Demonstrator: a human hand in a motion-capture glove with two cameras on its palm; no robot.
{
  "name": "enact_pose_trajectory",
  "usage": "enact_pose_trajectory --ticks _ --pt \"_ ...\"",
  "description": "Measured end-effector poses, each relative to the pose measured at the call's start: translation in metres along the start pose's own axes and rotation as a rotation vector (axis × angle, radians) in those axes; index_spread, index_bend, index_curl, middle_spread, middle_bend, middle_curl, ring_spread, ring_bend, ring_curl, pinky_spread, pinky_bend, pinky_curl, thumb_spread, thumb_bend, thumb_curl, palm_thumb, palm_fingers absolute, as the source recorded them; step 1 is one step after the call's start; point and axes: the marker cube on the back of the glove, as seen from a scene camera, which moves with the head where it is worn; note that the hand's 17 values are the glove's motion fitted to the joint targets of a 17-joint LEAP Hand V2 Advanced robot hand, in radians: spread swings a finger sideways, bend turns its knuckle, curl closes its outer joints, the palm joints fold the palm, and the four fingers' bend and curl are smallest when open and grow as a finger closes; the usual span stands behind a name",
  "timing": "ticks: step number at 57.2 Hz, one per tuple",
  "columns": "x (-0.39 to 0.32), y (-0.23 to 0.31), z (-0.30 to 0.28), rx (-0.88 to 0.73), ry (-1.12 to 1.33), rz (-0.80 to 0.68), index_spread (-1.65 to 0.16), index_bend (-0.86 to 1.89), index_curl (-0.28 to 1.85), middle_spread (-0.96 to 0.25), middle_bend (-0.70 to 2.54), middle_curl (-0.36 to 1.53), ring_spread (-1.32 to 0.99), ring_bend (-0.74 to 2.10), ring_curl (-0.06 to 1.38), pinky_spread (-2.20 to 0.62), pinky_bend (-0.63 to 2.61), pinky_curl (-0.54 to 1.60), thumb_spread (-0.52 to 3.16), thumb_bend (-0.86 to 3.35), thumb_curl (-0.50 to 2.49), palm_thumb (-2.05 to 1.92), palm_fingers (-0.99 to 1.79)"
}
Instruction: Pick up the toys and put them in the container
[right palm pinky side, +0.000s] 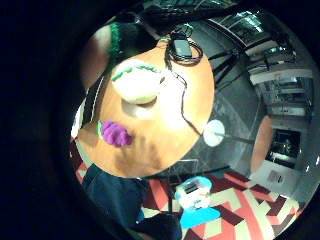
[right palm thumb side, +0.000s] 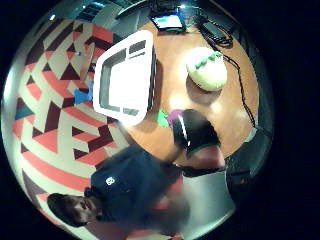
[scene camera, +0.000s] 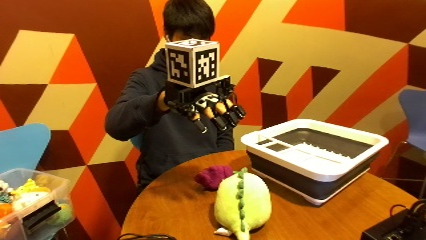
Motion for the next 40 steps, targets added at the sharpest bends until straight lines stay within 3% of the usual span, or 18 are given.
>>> enact_pose_trajectory --ticks 7,16,26,40 --pt "-0.002 -0.007 -0.002 -0.008 0.017 0.007 -0.19 0.14 0.07 0.0 0.19 0.08 -0.02 0.21 0.05 0.03 0.65 0.19 0.83 0.24 0.1 0.3 0.08" --pt "-0.004 -0.02 -0.004 -0.044 0.077 0.009 -0.23 0.15 0.12 0.0 0.2 0.14 -0.02 0.26 0.09 0.03 0.7 0.24 1.16 0.25 0.16 0.3 0.04" --pt "-0.001 -0.05 0.019 -0.061 0.106 0.005 -0.25 0.12 0.15 0.0 0.18 0.2 -0.02 0.3 0.13 0.04 0.79 0.28 1.32 0.23 0.21 0.29 -0.04" --pt "0.023 -0.111 0.123 -0.195 0.012 0.062 -0.29 0.15 0.18 0.01 0.07 0.16 0.02 0.26 0.16 0.06 1.09 0.37 1.29 0.16 0.24 0.28 -0.16"
